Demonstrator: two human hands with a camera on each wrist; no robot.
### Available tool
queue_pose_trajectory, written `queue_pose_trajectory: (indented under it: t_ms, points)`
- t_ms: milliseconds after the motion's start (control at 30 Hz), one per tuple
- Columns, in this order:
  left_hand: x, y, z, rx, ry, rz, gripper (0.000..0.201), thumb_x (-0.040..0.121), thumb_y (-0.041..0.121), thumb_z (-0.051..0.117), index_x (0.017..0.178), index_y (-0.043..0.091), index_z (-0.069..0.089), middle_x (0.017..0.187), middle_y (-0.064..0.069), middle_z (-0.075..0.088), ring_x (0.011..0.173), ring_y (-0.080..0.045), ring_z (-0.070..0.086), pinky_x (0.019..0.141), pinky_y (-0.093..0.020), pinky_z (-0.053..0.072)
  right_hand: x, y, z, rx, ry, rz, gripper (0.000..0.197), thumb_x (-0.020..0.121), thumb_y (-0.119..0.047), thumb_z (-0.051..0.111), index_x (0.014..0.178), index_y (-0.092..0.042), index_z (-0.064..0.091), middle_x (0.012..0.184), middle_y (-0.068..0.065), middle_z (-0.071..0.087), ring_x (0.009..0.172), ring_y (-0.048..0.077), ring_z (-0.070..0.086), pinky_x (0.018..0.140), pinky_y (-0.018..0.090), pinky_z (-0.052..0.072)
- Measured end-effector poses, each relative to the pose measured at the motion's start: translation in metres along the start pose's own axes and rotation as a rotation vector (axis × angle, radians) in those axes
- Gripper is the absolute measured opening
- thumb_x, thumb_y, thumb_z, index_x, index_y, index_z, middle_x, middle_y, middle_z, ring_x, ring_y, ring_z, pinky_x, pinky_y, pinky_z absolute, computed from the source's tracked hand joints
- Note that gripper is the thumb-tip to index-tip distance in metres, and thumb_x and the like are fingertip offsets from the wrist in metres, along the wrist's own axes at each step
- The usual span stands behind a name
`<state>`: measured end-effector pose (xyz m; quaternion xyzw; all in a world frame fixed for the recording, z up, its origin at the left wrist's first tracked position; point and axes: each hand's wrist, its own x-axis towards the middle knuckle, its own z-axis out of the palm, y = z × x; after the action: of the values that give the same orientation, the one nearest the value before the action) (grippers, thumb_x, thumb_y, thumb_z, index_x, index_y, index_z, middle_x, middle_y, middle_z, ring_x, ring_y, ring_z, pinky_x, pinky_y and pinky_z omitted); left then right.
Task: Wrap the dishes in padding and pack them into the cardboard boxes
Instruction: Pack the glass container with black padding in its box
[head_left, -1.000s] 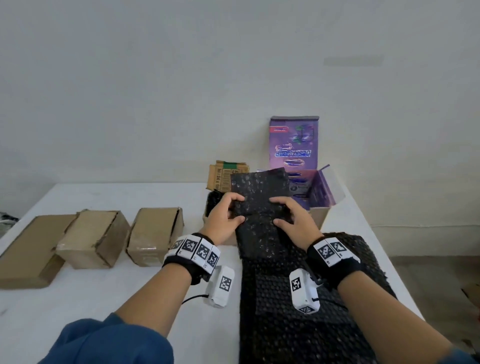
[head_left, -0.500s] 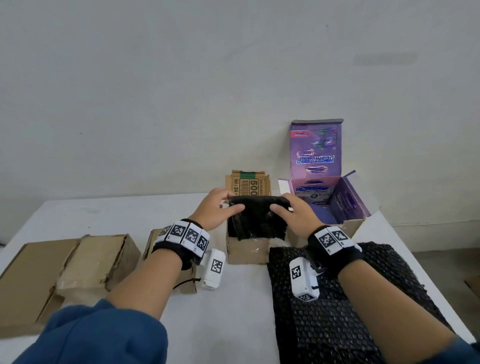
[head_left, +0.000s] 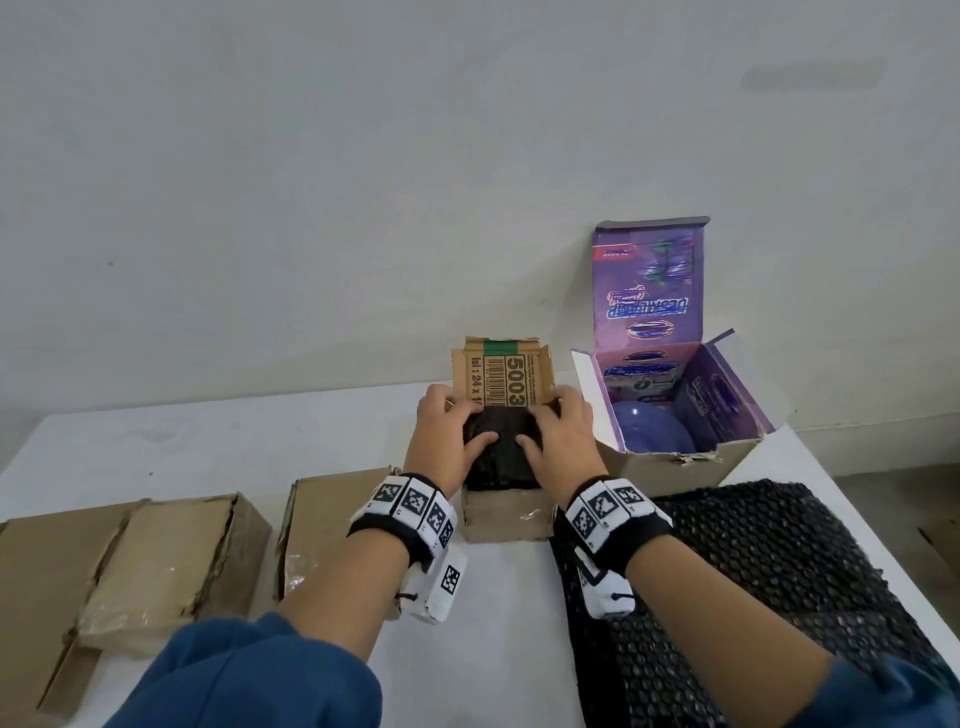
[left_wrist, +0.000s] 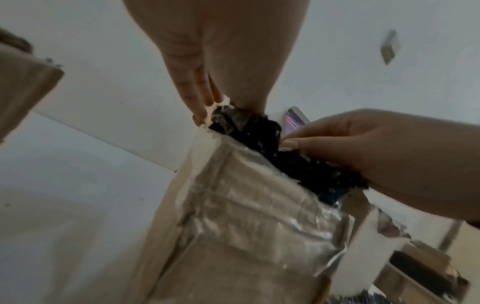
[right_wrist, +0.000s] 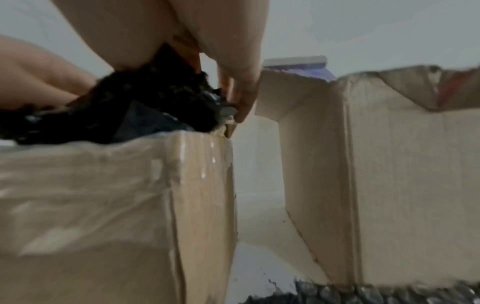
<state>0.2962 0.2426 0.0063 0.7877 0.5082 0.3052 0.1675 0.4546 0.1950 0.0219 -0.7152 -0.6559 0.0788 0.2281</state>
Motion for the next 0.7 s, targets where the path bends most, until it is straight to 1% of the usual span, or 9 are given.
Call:
queue_pose_trajectory:
  t_ms: [67,133,200,233,300,400,533,633,700]
  points:
    - [-0.002,-0.001,0.002,0.133,-0.004,0.108,0.035,0.085,0.029,0.065,0.111,0.006,0.065,0.104,-0.006,0.05,0.098,-0.022,0.047,0.089,-0.034,0.046,-0.007,-0.004,0.004,-0.192,-0.084,-0.085,0.045,0.09,-0.037,0.055,0.126,-0.011,0.054,0.136,0.011,0.04,0.128,0.03,0.033,0.107,0.042,0.027]
    - [-0.003,0.001,0.0,0.203,-0.077,0.157,0.041,0.087,0.034,0.056,0.118,0.008,0.062,0.106,-0.006,0.053,0.098,-0.025,0.049,0.086,-0.04,0.046,-0.009,-0.002,0.008,-0.254,-0.162,-0.088,0.048,0.092,-0.042,0.049,0.133,-0.016,0.048,0.14,0.007,0.041,0.132,0.028,0.029,0.106,0.043,0.024]
    - [-0.006,0.002,-0.002,0.26,-0.173,0.154,0.045,0.088,0.039,0.05,0.127,0.016,0.053,0.116,-0.003,0.052,0.105,-0.024,0.049,0.09,-0.037,0.04,-0.005,0.0,0.009,-0.283,-0.205,-0.086,0.05,0.093,-0.044,0.046,0.136,-0.019,0.043,0.14,0.003,0.041,0.132,0.024,0.029,0.105,0.041,0.025]
    - [-0.007,0.001,-0.002,0.301,-0.196,0.155,0.044,0.088,0.041,0.049,0.127,0.021,0.05,0.119,-0.001,0.051,0.108,-0.022,0.047,0.091,-0.035,0.037,-0.002,0.0,0.009,-0.29,-0.212,-0.099,0.049,0.092,-0.044,0.048,0.134,-0.02,0.043,0.138,0.002,0.043,0.131,0.023,0.032,0.104,0.04,0.026]
    - [-0.009,0.001,-0.004,0.402,-0.213,0.153,0.04,0.088,0.046,0.049,0.123,0.026,0.05,0.122,0.004,0.049,0.113,-0.02,0.042,0.093,-0.034,0.031,0.004,-0.001,0.008,-0.274,-0.22,-0.099,0.045,0.089,-0.044,0.053,0.127,-0.021,0.045,0.132,0.002,0.045,0.125,0.022,0.039,0.102,0.038,0.029]
    - [-0.01,0.003,-0.004,0.541,-0.26,0.14,0.043,0.089,0.052,0.047,0.122,0.026,0.055,0.125,0.005,0.047,0.118,-0.021,0.036,0.095,-0.036,0.028,0.006,-0.004,0.009,-0.311,-0.248,-0.126,0.042,0.089,-0.044,0.054,0.122,-0.019,0.047,0.126,0.005,0.043,0.116,0.025,0.045,0.099,0.037,0.032]
    - [-0.012,0.0,-0.004,0.53,-0.314,0.134,0.042,0.092,0.049,0.04,0.125,0.028,0.057,0.121,0.005,0.047,0.116,-0.021,0.034,0.096,-0.037,0.024,0.005,0.001,0.004,-0.378,-0.321,-0.169,0.037,0.094,-0.038,0.046,0.127,-0.022,0.05,0.129,0.003,0.045,0.124,0.022,0.04,0.103,0.04,0.026]
    - [-0.011,-0.002,-0.009,0.539,-0.406,0.142,0.043,0.092,0.047,0.041,0.13,0.03,0.052,0.124,0.006,0.046,0.119,-0.021,0.032,0.101,-0.038,0.02,0.007,0.003,-0.006,-0.371,-0.398,-0.175,0.039,0.092,-0.028,0.053,0.13,-0.025,0.051,0.13,0.003,0.044,0.124,0.024,0.035,0.101,0.041,0.027]
    - [-0.008,0.0,-0.011,0.568,-0.459,0.133,0.046,0.09,0.049,0.046,0.131,0.029,0.05,0.127,0.005,0.047,0.121,-0.022,0.032,0.103,-0.039,0.02,0.011,0.002,-0.009,-0.392,-0.442,-0.168,0.046,0.087,-0.026,0.061,0.131,-0.021,0.049,0.131,0.006,0.042,0.123,0.027,0.035,0.101,0.042,0.031]
